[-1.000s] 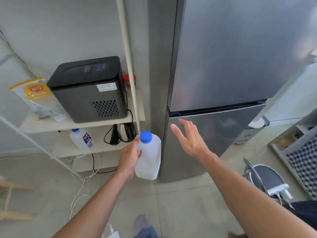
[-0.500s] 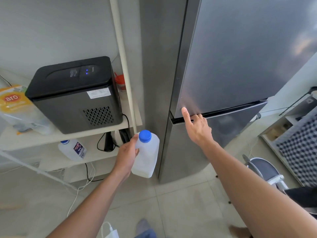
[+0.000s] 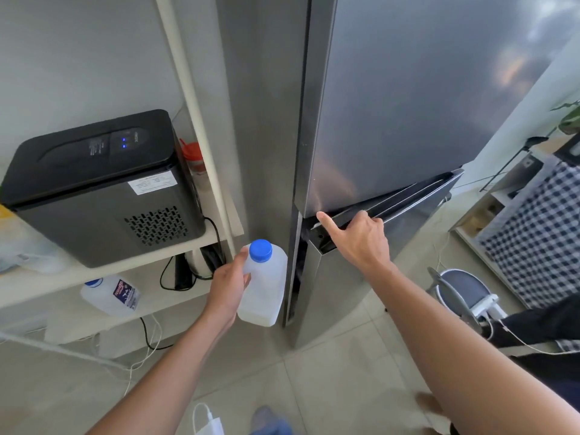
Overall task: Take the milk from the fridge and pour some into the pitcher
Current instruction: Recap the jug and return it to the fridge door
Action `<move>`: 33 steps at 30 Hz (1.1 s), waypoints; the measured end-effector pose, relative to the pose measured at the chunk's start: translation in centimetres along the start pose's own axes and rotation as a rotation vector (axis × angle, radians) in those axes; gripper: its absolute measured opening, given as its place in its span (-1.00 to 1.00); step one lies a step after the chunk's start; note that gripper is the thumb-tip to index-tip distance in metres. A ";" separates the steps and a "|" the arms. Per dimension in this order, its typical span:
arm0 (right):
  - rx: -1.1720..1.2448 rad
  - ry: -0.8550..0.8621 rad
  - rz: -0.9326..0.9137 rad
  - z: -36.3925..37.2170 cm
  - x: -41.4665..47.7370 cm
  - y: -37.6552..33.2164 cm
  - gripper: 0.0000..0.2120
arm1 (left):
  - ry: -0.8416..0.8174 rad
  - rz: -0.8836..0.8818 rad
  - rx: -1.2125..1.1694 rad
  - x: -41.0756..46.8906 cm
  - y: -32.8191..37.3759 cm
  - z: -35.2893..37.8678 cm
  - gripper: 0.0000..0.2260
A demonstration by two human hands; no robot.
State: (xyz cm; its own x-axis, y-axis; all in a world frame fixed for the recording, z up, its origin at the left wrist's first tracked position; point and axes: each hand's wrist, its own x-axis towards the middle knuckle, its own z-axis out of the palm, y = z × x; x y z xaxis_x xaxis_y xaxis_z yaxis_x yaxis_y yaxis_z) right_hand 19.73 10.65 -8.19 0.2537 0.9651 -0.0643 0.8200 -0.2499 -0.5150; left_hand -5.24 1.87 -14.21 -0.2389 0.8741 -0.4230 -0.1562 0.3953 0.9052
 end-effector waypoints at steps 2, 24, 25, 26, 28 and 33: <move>0.005 0.026 0.013 -0.4 -0.3 0.5 -0.21 | 0.005 -0.006 -0.003 0.6 -0.7 0.3 -0.61; -0.137 -0.013 0.062 -9.2 -3.9 15.6 -0.14 | -0.179 -0.049 0.263 -1.4 -5.1 11.7 -0.41; -0.136 -0.006 0.071 -9.3 -3.9 16.3 -0.13 | -0.199 -0.038 0.305 -1.5 -5.4 12.3 -0.40; -0.140 0.003 0.077 -9.5 -4.0 16.9 -0.12 | -0.217 -0.045 0.349 -1.6 -5.7 12.7 -0.39; -0.157 0.026 0.077 -9.8 -4.0 18.4 -0.09 | -0.274 -0.099 0.400 -1.2 -6.8 13.3 -0.36; -0.162 0.018 0.049 -11.8 -3.7 21.9 -0.10 | -0.378 -0.189 0.599 -1.5 -7.8 15.5 -0.35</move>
State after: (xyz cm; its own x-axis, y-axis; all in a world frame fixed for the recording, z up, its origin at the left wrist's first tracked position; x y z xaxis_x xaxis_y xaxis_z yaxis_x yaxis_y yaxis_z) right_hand 42.81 0.71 -9.13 0.3039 0.9502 -0.0698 0.8778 -0.3077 -0.3672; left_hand 11.19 1.86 -19.96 0.1039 0.7704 -0.6290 0.4145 0.5414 0.7315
